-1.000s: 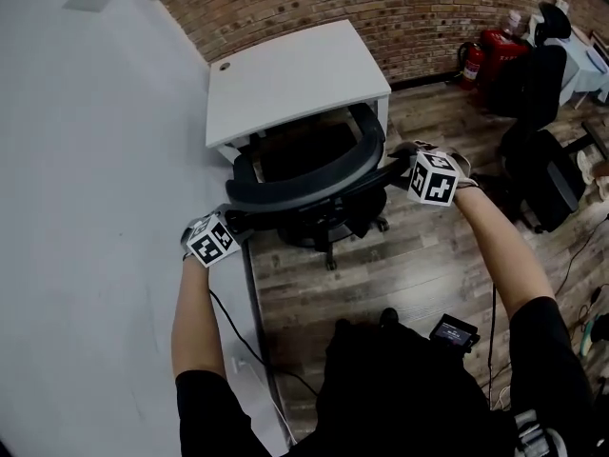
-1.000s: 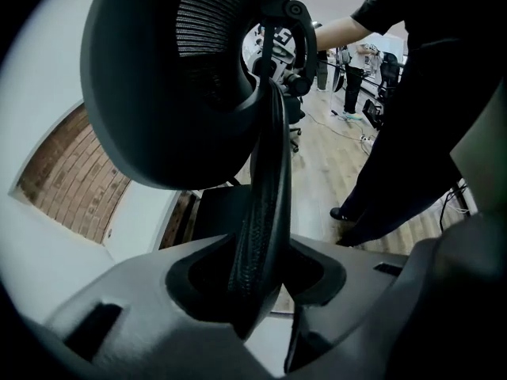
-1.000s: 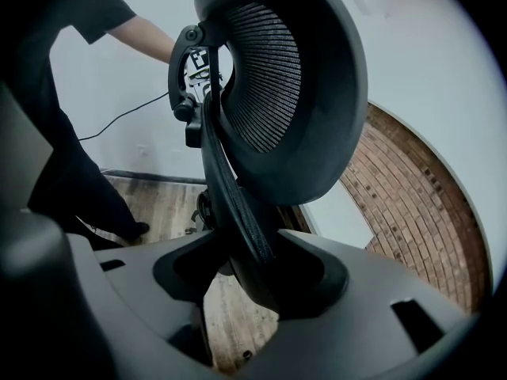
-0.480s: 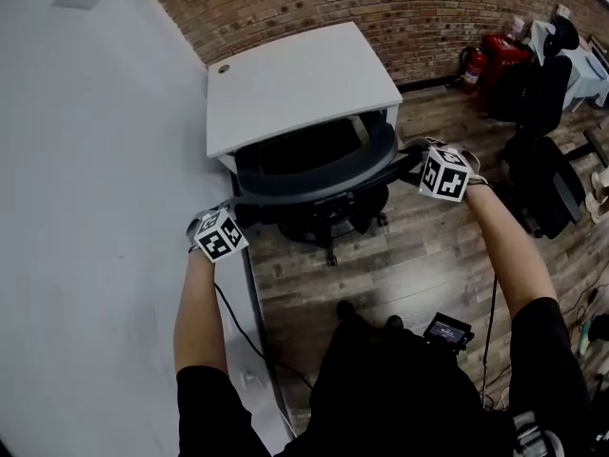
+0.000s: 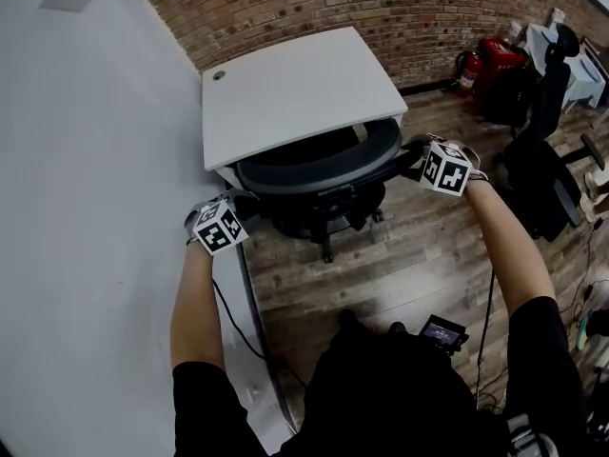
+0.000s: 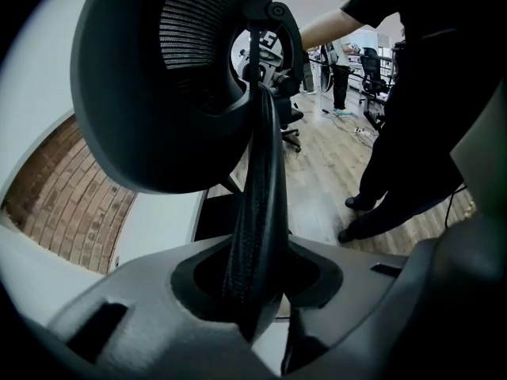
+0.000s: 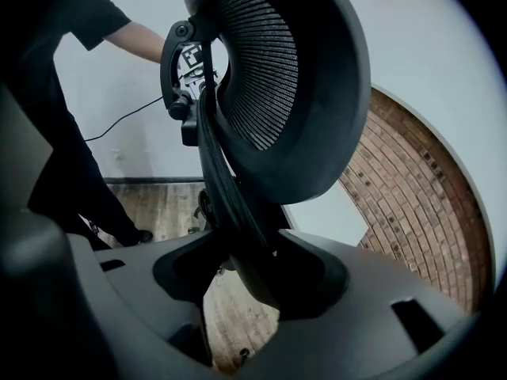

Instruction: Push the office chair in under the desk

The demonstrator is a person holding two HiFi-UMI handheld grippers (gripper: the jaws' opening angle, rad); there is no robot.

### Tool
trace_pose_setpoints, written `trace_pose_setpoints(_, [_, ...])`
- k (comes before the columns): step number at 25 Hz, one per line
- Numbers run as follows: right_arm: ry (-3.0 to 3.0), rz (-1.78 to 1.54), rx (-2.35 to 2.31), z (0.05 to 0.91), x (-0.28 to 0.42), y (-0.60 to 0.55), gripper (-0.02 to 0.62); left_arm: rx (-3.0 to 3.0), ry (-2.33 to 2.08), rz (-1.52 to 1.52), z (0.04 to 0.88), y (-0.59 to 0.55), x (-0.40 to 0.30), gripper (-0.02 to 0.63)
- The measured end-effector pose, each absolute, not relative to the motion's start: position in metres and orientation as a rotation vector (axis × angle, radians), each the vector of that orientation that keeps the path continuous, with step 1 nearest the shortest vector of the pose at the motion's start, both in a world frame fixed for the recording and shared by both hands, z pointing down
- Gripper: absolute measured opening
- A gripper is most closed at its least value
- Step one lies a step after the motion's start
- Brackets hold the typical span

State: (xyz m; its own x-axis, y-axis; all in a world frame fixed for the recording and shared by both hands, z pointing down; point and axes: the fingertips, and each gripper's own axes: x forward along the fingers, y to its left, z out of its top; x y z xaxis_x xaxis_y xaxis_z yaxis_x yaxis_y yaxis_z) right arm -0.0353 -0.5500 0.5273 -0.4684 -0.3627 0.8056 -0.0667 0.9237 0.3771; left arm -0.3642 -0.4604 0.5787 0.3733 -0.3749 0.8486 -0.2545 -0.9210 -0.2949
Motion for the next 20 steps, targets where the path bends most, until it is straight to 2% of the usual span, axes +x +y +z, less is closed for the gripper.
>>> trace_pose_setpoints(11, [-2.025,-0.328,0.341,0.536,-0.042,-0.572,0.215,-2.466,0.601,-1.551,0.585,-0.487,-0.371,0.120])
trace_pose_setpoints(20, [-2.013,-0.328,0.302,0.532,-0.057,-0.647,0.218,-2.528,0.598,-1.473,0.584,-0.553,-0.379,0.107])
